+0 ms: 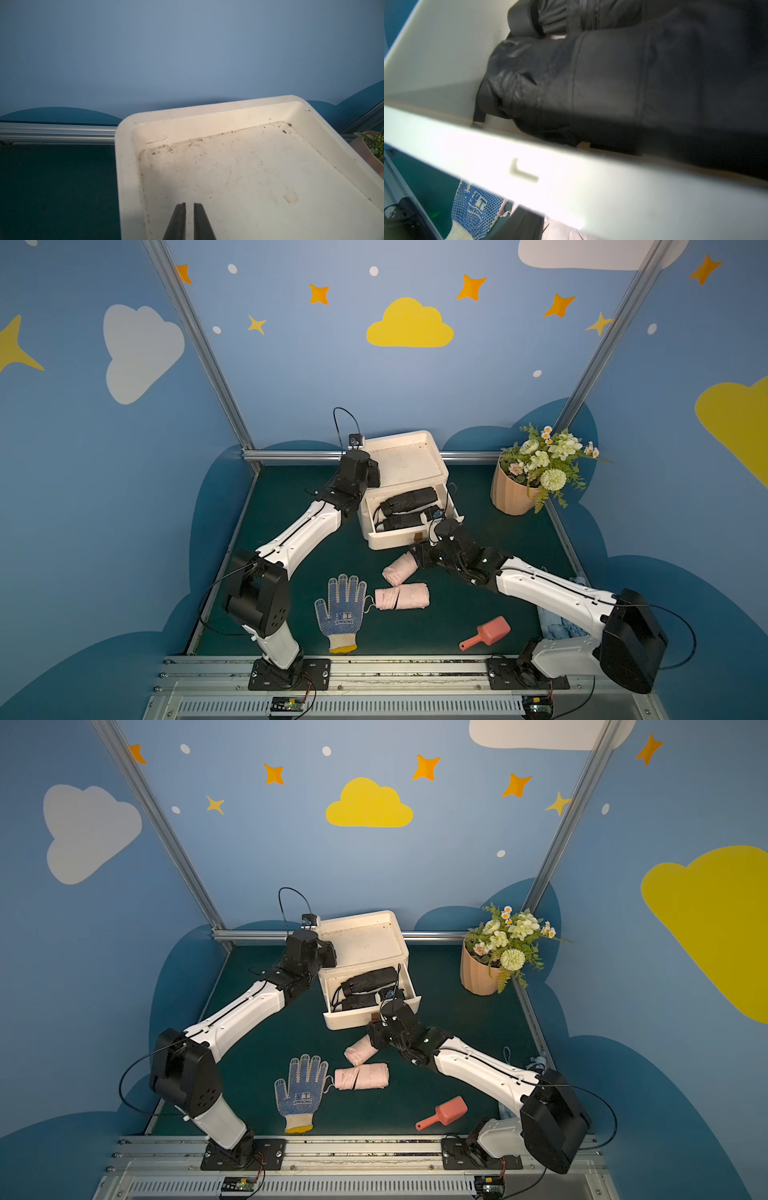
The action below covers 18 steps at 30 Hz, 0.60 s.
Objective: Place the umbrella in the drawer by color
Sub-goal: Close the drawer in the storage box.
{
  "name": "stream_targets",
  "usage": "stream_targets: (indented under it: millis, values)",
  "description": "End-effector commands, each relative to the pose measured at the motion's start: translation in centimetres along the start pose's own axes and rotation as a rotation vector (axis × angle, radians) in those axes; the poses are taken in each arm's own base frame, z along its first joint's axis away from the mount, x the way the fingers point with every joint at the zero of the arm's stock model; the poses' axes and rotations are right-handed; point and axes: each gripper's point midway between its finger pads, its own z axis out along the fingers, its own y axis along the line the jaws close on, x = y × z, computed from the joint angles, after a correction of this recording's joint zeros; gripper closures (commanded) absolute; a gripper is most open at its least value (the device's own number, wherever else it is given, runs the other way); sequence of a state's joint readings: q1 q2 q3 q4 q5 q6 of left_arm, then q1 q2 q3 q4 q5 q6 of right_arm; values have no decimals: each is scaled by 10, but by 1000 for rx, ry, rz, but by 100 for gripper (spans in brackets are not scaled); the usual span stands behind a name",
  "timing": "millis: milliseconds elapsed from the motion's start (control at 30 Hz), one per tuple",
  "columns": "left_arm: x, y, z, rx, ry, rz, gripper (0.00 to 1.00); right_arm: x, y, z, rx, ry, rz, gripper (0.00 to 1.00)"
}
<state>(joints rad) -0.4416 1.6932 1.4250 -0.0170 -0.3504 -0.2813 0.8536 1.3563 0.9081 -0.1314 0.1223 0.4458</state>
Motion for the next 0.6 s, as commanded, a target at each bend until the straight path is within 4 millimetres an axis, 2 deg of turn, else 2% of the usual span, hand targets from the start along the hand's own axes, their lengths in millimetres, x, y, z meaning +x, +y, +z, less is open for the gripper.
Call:
stream_targets:
  millis: [0, 200, 367, 567]
  values:
    - [20, 0, 2, 2, 61, 9, 92, -67, 10, -10, -7, -230, 22, 51]
    - [24, -1, -2, 13, 80, 22, 97, -87, 3, -12, 30, -309, -9, 56]
    - [29, 3, -1, 4, 93, 32, 97, -97, -10, -8, 63, -330, -6, 59]
    - [30, 17, 5, -27, 105, 27, 97, -111, -19, -4, 89, -360, -26, 74]
